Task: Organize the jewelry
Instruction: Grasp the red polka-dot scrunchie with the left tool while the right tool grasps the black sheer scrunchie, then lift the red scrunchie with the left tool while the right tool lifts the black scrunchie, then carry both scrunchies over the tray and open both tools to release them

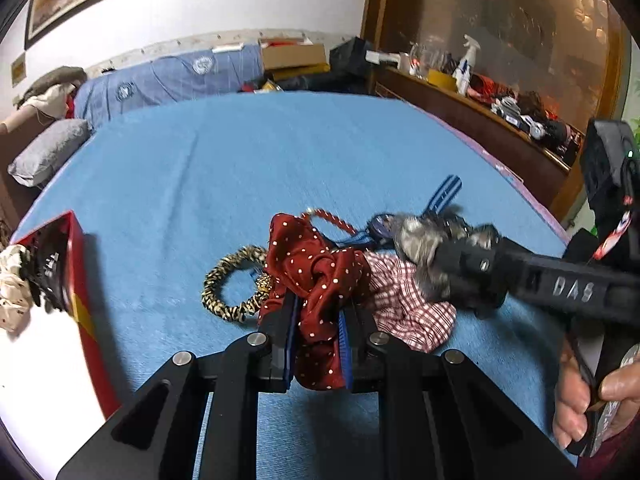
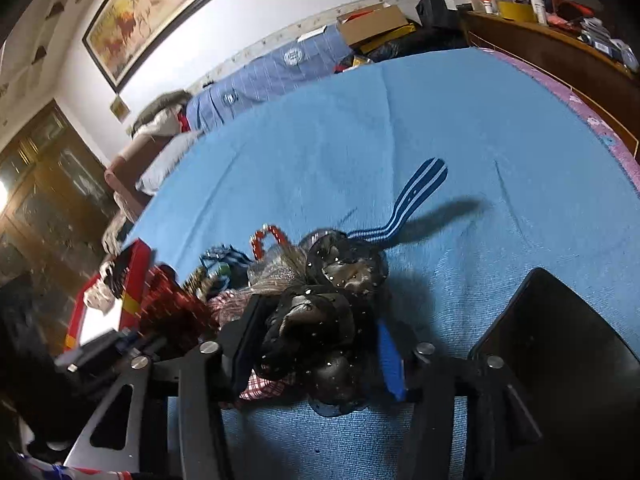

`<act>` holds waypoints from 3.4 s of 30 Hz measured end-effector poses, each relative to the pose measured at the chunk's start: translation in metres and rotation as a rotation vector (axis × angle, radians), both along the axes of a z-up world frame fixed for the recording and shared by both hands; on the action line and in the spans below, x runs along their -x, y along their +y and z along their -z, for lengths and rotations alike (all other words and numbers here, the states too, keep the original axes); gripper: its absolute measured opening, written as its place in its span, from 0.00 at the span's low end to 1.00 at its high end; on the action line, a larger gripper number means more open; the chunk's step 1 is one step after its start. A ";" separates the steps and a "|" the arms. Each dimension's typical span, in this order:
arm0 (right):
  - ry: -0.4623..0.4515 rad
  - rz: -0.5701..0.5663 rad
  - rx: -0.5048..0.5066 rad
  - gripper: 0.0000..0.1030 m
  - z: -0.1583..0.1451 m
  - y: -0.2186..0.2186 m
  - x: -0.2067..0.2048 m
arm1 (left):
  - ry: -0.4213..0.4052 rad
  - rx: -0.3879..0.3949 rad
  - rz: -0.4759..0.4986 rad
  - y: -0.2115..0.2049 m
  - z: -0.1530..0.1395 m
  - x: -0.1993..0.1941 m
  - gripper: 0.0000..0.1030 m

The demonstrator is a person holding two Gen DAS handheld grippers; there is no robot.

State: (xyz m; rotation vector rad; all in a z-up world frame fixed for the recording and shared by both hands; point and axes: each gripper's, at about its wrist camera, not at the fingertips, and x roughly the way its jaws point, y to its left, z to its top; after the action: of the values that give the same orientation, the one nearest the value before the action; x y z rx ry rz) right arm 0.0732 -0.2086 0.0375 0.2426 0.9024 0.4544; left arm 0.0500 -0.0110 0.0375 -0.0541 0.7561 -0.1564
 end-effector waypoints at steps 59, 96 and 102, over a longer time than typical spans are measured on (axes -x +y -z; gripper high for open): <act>-0.284 -0.056 0.047 0.24 -0.035 0.018 0.038 | -0.127 -0.127 -0.062 -0.008 -0.007 0.012 0.17; -0.284 0.002 0.009 0.24 -0.042 0.010 0.041 | -0.144 -0.063 -0.167 0.039 -0.033 0.043 0.18; -0.246 -0.074 -0.060 0.24 -0.044 0.035 0.059 | -0.144 -0.059 -0.231 0.073 -0.044 0.070 0.19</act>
State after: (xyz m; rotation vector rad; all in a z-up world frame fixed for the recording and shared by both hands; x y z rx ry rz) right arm 0.0144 -0.1736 0.0811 0.2029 0.6593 0.5675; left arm -0.0203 0.0620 0.0812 -0.0725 0.6051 0.0811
